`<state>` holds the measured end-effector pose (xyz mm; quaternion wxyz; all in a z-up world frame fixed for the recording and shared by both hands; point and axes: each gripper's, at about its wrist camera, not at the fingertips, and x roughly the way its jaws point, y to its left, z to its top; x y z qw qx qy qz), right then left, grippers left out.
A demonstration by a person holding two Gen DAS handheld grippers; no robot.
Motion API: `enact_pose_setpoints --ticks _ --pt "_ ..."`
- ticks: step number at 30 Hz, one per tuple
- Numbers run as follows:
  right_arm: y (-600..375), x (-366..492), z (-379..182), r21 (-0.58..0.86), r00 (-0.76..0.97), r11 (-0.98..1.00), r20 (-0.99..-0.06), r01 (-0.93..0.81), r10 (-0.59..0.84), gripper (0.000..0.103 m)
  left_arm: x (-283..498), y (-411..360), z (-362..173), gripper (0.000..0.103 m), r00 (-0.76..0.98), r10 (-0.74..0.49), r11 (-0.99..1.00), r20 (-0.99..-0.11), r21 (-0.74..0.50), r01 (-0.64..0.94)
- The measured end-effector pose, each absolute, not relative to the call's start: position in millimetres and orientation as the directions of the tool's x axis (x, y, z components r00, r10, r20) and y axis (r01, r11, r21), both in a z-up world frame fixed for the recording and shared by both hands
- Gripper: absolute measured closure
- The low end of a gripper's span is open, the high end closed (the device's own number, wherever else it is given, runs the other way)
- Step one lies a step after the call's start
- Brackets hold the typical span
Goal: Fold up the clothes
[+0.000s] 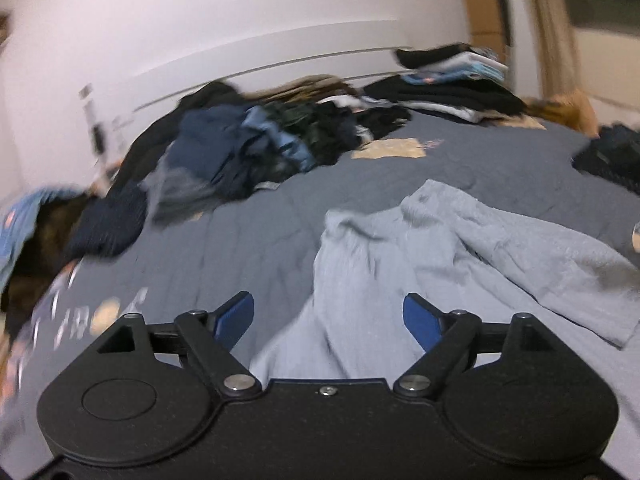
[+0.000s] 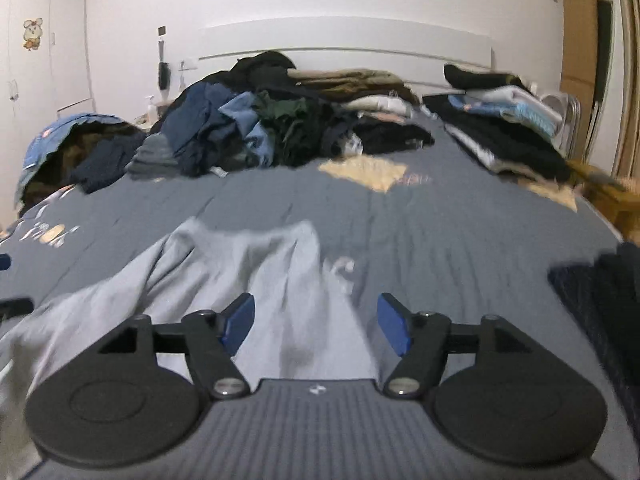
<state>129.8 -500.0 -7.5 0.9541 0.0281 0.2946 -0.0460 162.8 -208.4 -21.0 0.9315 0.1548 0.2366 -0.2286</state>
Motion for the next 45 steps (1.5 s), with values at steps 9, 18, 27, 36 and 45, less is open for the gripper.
enact_pose_setpoints --ticks 9,18,27,36,45 --pt "-478 83 -60 0.027 0.782 0.995 -0.621 0.097 -0.059 0.036 101 -202 -50 0.035 0.759 -0.320 0.853 -0.568 0.177 0.491" --pt "-464 87 -87 -0.086 0.741 0.996 -0.666 0.037 -0.085 0.036 103 -212 -83 0.077 0.709 -0.298 0.821 -0.640 0.208 0.532" --pt "-458 93 -90 -0.071 0.736 0.997 -0.674 0.017 -0.061 0.036 121 -214 -100 0.077 0.681 -0.285 0.829 -0.674 0.183 0.529" --pt "-459 97 -94 -0.050 0.730 0.998 -0.682 0.029 -0.055 0.036 138 -184 -67 0.096 0.723 -0.291 0.879 -0.626 0.124 0.461" --pt "-464 98 -94 -0.042 0.728 0.998 -0.683 0.057 -0.070 0.036 191 -121 -4 0.099 0.864 -0.116 0.948 -0.490 0.206 0.244"
